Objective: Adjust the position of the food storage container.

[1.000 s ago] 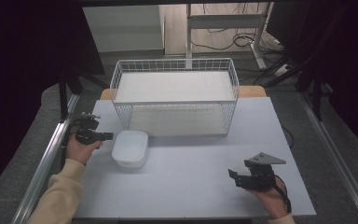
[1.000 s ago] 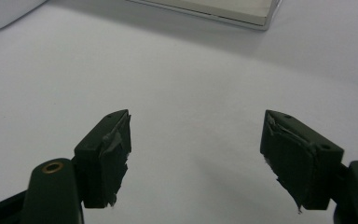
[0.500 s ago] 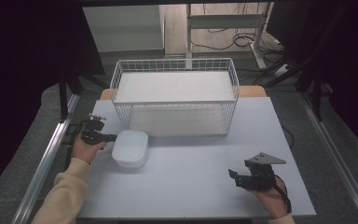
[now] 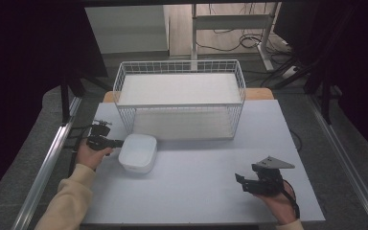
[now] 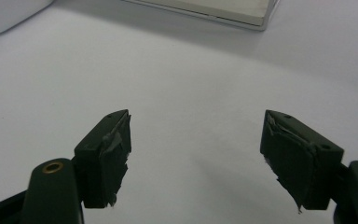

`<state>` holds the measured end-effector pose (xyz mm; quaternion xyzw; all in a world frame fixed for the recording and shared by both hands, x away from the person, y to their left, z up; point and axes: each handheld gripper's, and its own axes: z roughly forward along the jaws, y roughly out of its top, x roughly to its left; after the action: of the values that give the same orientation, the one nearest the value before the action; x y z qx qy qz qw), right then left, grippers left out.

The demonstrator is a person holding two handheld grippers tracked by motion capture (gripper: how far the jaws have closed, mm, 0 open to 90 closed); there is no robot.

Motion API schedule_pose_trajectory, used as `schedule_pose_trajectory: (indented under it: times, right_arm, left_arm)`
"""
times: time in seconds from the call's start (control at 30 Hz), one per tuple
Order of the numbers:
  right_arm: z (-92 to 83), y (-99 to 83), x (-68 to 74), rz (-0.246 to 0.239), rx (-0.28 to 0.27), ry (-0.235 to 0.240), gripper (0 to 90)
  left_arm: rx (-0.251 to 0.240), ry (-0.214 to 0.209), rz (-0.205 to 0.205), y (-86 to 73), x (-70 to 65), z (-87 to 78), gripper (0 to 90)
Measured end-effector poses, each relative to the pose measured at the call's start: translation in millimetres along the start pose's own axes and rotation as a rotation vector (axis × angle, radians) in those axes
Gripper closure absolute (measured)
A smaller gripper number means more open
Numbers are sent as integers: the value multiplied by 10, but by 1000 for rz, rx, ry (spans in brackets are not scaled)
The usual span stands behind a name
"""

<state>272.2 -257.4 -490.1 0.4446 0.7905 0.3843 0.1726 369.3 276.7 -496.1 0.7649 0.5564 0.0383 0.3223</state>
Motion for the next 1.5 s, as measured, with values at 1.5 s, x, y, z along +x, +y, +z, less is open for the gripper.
schedule_pose_trajectory:
  times: [1.5]
  right_arm:
    - [-17, 9, 15, -6, -13, -1, 254]
  left_arm:
    - [34, -125, 98, -44, -482, 209, 900]
